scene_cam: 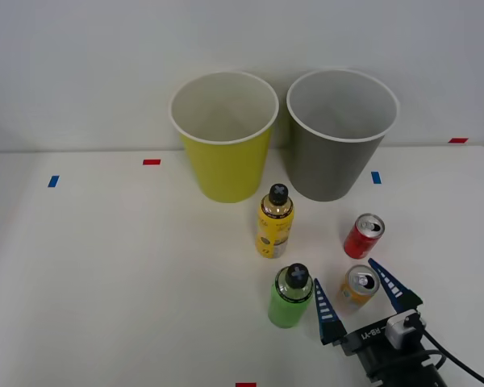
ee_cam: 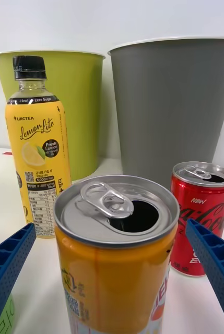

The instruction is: Put cans in the gray bin, plastic bottles in the light green bin

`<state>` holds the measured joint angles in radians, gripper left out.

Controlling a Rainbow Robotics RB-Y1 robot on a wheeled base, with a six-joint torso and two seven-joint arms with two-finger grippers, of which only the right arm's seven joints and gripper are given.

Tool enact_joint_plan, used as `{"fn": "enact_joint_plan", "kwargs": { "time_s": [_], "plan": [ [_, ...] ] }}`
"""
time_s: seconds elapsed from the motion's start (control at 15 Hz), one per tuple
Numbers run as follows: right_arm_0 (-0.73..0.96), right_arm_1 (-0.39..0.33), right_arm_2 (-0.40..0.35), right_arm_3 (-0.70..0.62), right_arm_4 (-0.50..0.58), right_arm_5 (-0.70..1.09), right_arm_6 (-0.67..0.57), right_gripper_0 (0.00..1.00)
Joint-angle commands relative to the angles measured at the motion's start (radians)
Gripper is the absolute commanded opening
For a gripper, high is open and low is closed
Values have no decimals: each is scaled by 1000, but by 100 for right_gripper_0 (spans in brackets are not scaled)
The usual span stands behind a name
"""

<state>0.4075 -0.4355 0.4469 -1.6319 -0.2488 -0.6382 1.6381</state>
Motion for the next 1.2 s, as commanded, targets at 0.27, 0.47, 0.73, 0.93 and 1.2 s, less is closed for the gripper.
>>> {"fn": "enact_joint_plan", "kwargs": {
  "time_s": [0.27, 0.47, 0.73, 0.93, 1.2],
  "plan": [
    [-7, 11, 3, 0, -18, 0, 39, 6],
    [-10, 12, 3, 0, -24, -1, 52, 1],
    [-9, 8, 3, 0, -40, -20, 65, 0],
    [4, -12, 3, 0, -60, -54, 65, 0],
    [19, -9, 6, 0, -78, -118, 65, 0]
  ]
}}
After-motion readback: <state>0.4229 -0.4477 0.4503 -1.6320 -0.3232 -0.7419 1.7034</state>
